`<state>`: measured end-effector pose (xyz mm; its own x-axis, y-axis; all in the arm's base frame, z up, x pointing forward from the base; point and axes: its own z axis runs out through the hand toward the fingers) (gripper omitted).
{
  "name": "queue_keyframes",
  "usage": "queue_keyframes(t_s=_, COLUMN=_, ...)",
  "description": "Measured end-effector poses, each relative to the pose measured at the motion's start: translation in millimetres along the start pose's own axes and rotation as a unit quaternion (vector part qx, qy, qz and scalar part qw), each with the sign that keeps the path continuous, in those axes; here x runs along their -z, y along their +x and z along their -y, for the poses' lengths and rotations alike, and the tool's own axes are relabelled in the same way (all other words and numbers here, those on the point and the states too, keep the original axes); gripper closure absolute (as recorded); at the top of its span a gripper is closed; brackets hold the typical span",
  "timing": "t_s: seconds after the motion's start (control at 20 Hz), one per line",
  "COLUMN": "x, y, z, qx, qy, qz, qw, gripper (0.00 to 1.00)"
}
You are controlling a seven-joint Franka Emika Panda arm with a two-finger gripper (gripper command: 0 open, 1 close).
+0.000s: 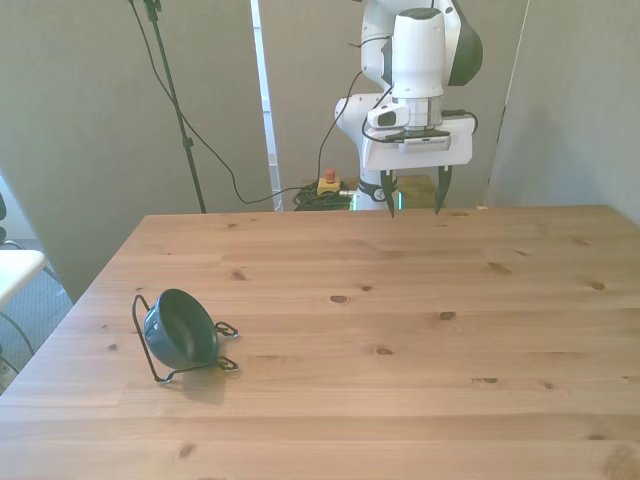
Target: Unload the bowl
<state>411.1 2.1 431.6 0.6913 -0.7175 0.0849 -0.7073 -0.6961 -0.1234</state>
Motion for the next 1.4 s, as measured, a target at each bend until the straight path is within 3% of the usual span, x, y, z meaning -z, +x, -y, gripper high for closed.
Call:
queue_keyframes(t_s=0.25, x=12.5, y=21.4, z=9.5, qx=-0.019, qy=0.011, qz=-0.025, qw=0.9994, gripper=0.00)
queue_keyframes(t_s=0.6, x=44.1, y=135.7, z=2.5, qx=-0.098, qy=0.002, qz=-0.097, qw=0.9905, gripper=0.00)
queue_keyframes(t_s=0.8, x=52.4, y=208.6, z=-18.5, qx=-0.153, qy=-0.003, qz=-0.130, qw=0.9795, gripper=0.00)
queue_keyframes(t_s=1.0, x=48.6, y=221.5, z=-17.9, qx=-0.162, qy=-0.025, qz=-0.157, qw=0.9740, gripper=0.00)
queue_keyframes(t_s=1.4, x=27.4, y=308.4, z=-40.3, qx=-0.228, qy=-0.056, qz=-0.215, qw=0.9478, gripper=0.00)
